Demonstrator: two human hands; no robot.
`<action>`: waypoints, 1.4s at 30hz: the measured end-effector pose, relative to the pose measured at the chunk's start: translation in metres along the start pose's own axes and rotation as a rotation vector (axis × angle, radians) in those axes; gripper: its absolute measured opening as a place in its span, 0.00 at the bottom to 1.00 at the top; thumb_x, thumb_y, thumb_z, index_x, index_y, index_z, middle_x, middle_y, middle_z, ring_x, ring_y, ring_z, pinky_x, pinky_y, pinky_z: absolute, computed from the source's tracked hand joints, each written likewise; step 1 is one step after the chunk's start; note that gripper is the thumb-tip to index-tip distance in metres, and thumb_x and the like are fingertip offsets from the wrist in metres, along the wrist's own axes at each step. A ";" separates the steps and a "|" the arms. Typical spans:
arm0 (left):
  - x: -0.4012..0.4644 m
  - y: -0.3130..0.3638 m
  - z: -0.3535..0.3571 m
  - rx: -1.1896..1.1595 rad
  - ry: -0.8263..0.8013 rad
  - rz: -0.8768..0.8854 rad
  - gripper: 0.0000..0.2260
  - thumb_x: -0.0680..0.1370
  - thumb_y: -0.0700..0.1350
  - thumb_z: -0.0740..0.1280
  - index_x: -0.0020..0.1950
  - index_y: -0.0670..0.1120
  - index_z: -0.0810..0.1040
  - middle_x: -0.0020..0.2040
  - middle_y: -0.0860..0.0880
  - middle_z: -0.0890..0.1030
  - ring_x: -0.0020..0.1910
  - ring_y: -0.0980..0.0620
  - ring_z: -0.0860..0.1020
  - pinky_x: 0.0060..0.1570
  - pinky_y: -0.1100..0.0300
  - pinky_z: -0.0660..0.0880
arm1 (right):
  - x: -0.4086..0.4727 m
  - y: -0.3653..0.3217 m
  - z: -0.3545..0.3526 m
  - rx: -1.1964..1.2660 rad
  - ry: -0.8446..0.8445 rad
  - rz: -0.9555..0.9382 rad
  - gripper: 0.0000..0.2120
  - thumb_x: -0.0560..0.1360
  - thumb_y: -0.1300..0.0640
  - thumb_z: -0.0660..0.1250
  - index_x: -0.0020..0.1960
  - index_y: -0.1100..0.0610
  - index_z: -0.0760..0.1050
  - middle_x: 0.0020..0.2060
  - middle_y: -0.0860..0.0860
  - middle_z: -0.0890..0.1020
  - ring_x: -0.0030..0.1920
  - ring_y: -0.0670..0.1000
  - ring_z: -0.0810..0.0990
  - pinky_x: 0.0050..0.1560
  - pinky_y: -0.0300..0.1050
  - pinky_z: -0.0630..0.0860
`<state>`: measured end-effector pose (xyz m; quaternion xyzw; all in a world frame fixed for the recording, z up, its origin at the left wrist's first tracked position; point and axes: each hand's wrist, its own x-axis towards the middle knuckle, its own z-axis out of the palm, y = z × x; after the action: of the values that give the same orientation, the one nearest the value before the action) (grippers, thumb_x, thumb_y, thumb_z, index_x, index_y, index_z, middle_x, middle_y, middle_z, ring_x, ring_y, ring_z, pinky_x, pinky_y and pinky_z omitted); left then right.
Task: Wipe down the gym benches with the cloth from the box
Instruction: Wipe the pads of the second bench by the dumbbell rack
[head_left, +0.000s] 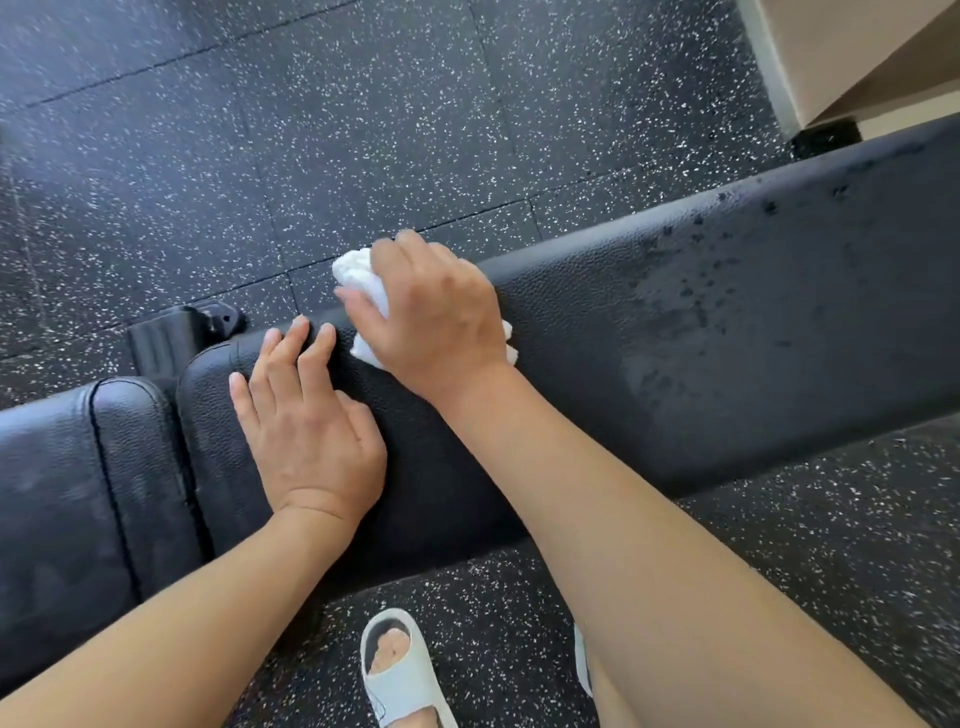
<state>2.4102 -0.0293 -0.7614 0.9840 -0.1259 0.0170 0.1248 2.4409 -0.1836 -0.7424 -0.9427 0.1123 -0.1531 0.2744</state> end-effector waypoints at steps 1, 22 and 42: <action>0.000 0.000 0.000 -0.001 -0.001 -0.001 0.26 0.76 0.43 0.57 0.75 0.43 0.71 0.78 0.43 0.69 0.81 0.40 0.62 0.80 0.34 0.52 | 0.000 0.003 -0.001 -0.002 -0.023 -0.040 0.16 0.77 0.45 0.72 0.48 0.59 0.78 0.43 0.55 0.80 0.41 0.59 0.78 0.40 0.54 0.73; -0.002 0.001 -0.002 -0.031 0.005 0.012 0.27 0.76 0.42 0.56 0.76 0.43 0.70 0.79 0.43 0.69 0.81 0.39 0.62 0.79 0.34 0.52 | -0.097 -0.009 -0.012 -0.079 0.122 0.060 0.11 0.79 0.50 0.70 0.46 0.58 0.78 0.39 0.54 0.76 0.36 0.57 0.74 0.35 0.54 0.70; -0.001 0.001 -0.002 -0.032 0.015 -0.004 0.26 0.77 0.41 0.56 0.75 0.42 0.72 0.78 0.42 0.70 0.81 0.39 0.63 0.79 0.34 0.52 | -0.118 -0.024 -0.006 -0.061 0.108 0.109 0.10 0.79 0.50 0.70 0.46 0.57 0.77 0.40 0.53 0.76 0.38 0.57 0.74 0.36 0.53 0.69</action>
<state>2.4089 -0.0294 -0.7597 0.9819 -0.1234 0.0223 0.1417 2.3327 -0.1318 -0.7513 -0.9334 0.1829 -0.1851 0.2469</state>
